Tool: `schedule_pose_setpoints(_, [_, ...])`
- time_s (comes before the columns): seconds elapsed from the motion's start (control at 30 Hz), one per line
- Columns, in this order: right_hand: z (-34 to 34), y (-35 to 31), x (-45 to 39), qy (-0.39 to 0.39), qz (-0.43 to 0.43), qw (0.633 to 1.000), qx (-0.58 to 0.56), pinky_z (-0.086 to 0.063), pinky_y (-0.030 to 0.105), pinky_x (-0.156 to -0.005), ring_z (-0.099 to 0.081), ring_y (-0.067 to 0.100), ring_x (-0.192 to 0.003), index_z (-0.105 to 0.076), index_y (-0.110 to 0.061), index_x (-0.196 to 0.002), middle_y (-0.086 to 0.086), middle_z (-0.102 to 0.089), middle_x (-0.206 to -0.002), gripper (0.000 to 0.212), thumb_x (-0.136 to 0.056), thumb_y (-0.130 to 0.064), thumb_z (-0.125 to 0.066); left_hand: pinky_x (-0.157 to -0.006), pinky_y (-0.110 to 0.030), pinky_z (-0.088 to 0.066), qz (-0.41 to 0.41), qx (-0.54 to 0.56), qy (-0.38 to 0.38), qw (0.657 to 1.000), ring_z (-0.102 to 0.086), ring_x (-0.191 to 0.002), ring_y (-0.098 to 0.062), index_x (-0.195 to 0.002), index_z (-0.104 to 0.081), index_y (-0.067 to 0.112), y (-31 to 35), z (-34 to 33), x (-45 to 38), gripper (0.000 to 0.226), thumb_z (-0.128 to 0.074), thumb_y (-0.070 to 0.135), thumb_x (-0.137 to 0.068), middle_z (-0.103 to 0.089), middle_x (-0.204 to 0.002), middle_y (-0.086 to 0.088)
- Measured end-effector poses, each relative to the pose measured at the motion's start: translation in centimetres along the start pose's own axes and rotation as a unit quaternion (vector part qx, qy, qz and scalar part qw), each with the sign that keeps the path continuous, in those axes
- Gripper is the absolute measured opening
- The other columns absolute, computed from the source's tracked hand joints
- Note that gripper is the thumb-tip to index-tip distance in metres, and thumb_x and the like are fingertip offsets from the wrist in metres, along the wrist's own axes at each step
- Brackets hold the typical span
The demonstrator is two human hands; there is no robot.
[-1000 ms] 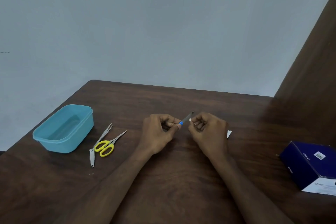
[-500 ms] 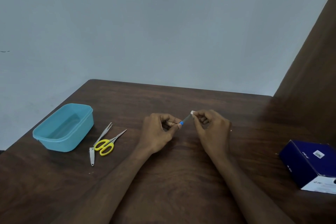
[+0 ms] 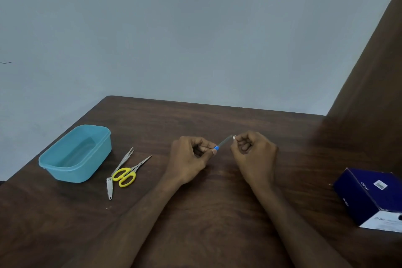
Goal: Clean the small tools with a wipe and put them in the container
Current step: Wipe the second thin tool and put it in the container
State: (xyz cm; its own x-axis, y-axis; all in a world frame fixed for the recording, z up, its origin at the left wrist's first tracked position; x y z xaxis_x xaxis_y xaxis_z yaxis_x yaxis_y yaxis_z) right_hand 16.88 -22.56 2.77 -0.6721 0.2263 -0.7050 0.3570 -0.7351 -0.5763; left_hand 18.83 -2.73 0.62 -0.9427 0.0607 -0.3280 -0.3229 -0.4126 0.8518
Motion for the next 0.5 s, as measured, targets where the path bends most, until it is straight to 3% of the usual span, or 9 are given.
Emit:
schedule_pose_setpoints(0.13, [0.1, -0.5, 0.2, -0.014, 0.039, 0.999, -0.015, -0.051, 0.02, -0.066, -0.062, 0.004, -0.065, -0.079, -0.016, -0.086, -0.008, -0.069, -0.075, 0.007, -0.088, -0.012, -0.084, -0.059, -0.019, -0.059, -0.001, 0.003, -0.008, 1.0, -0.072, -0.058, -0.003, -0.095, -0.087, 0.026, 0.1, 0.0, 0.0, 0.008, -0.088, 0.021, -0.09, -0.081, -0.077, 0.01])
schedule_pose_setpoints(0.23, [-0.7, 0.4, 0.2, -0.049, -0.023, 0.999, 0.004, -0.05, 0.015, -0.064, -0.061, -0.001, -0.059, -0.077, -0.019, -0.079, -0.013, -0.066, -0.066, 0.01, -0.082, -0.012, -0.084, -0.058, -0.02, -0.059, -0.002, 0.008, -0.004, 1.0, -0.071, -0.056, -0.002, -0.095, -0.087, 0.027, 0.1, 0.0, 0.0, 0.008, -0.088, 0.021, -0.09, -0.08, -0.076, 0.011])
schedule_pose_setpoints(0.3, [-0.3, 0.5, 0.1, -0.028, -0.038, 0.999, -0.006, -0.046, 0.008, -0.063, -0.063, 0.002, -0.062, -0.074, -0.019, -0.076, -0.012, -0.065, -0.065, 0.013, -0.079, -0.011, -0.084, -0.058, -0.019, -0.058, -0.006, 0.009, 0.0, 1.0, -0.069, -0.055, 0.001, -0.095, -0.087, 0.026, 0.2, 0.0, 0.0, 0.008, -0.088, 0.02, -0.09, -0.08, -0.076, 0.011])
schedule_pose_setpoints(0.4, [0.5, -1.1, 0.3, -0.002, 0.049, 0.998, -0.046, -0.048, 0.016, -0.065, -0.062, 0.006, -0.065, -0.075, -0.018, -0.082, -0.009, -0.067, -0.072, 0.013, -0.084, -0.008, -0.084, -0.058, -0.017, -0.056, -0.008, 0.014, 0.002, 1.0, -0.068, -0.055, 0.005, -0.095, -0.087, 0.024, 0.1, -0.1, 0.0, 0.008, -0.088, 0.018, -0.09, -0.081, -0.077, 0.011])
schedule_pose_setpoints(0.5, [-0.3, -2.1, 1.0, -0.058, 0.102, 0.99, -0.077, -0.049, 0.017, -0.067, -0.063, 0.003, -0.069, -0.079, -0.017, -0.087, -0.009, -0.07, -0.08, 0.012, -0.086, -0.007, -0.084, -0.057, -0.02, -0.058, -0.011, 0.013, 0.005, 1.0, -0.07, -0.056, 0.003, -0.094, -0.087, 0.024, 0.1, 0.0, 0.0, 0.009, -0.088, 0.017, -0.089, -0.081, -0.077, 0.011])
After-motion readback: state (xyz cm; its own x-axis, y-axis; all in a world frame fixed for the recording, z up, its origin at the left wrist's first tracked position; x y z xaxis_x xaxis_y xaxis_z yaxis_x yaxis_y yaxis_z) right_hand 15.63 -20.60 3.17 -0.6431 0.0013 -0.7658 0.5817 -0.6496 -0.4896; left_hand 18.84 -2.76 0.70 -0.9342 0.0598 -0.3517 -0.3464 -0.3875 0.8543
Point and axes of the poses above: each hand's wrist, its own x-axis away from the middle knuckle, its own z-axis out of the back of the hand, y = z × x, the point moved 4 cm from there along -x, towards the middle knuckle
